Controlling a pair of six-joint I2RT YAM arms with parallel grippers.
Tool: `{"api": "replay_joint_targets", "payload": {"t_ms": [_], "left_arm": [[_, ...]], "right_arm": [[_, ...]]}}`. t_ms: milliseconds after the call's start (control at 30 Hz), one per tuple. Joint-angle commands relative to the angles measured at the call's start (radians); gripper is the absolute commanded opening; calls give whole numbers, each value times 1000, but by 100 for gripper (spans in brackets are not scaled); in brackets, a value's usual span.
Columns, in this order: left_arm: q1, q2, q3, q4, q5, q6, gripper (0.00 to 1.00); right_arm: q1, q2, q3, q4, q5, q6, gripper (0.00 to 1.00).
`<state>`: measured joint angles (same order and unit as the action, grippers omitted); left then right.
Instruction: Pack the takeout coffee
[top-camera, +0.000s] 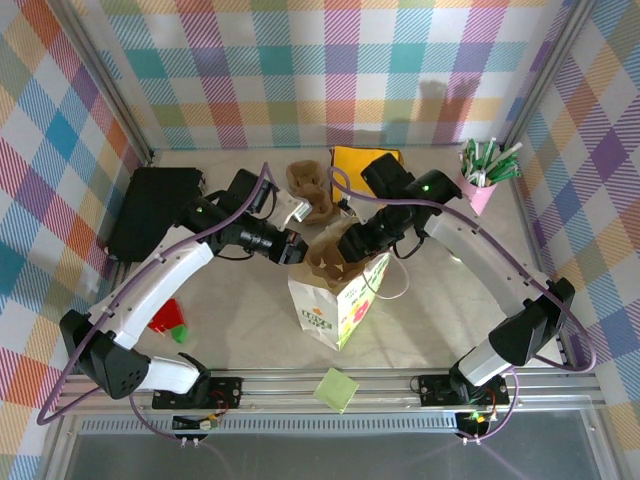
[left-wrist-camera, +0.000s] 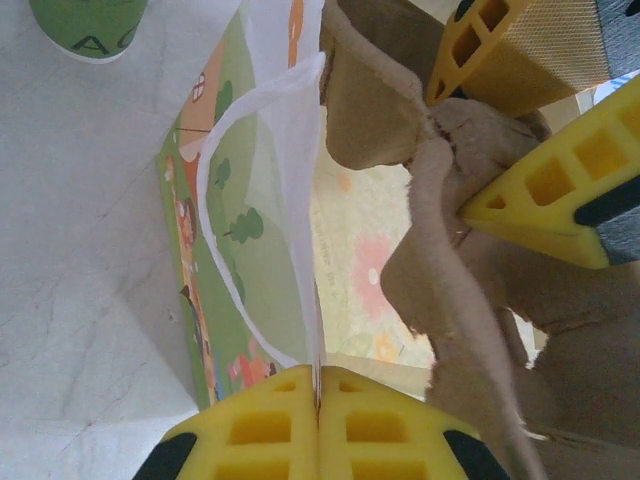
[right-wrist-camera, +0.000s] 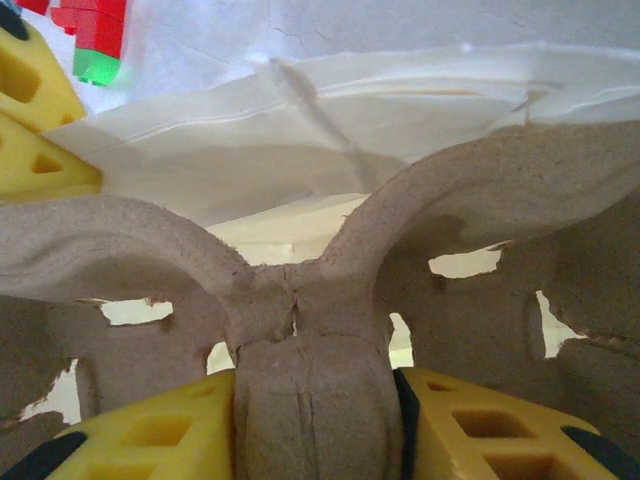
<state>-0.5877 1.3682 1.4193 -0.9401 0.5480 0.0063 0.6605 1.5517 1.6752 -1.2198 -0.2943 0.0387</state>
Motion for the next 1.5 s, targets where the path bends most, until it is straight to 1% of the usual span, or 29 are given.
{"api": "replay_joint_targets", "payload": {"t_ms": [0, 333, 467, 533, 767, 800, 833, 900, 933, 1000, 1100, 1267, 1467], "left_arm": [[-5, 7, 28, -34, 41, 20, 0], [-4, 21, 44, -26, 47, 20, 0], [-4, 26, 46, -25, 49, 22, 0], [-4, 25, 46, -26, 47, 23, 0], [-4, 23, 43, -21, 46, 26, 0], [-4, 22, 48, -22, 46, 26, 1], [-4, 22, 53, -25, 46, 25, 7], [-4, 18, 73, -30, 35, 15, 21], [-4, 15, 85, -36, 33, 10, 25], [-4, 5, 104, -39, 31, 0, 30], [-3, -18, 121, -31, -13, -29, 33], [-2, -38, 121, -20, -46, -64, 33], [0, -59, 94, -26, -84, -71, 33]], "right_arm": [[15, -16, -14, -2, 64, 10, 42], [59, -7, -19, 9, 126, 77, 41], [59, -32, -27, 58, 50, 124, 41], [58, -56, -44, 98, 39, 159, 40], [54, -109, -117, 181, 102, 245, 40], [53, -119, -129, 194, 103, 251, 40], [53, -126, -139, 202, 101, 253, 40], [53, -128, -145, 201, 108, 254, 40], [53, -128, -147, 200, 109, 253, 40], [53, -124, -152, 191, 109, 246, 40], [53, -116, -159, 181, 104, 233, 40], [54, -111, -167, 177, 114, 217, 40], [65, -88, -147, 153, 168, 185, 39]]}}
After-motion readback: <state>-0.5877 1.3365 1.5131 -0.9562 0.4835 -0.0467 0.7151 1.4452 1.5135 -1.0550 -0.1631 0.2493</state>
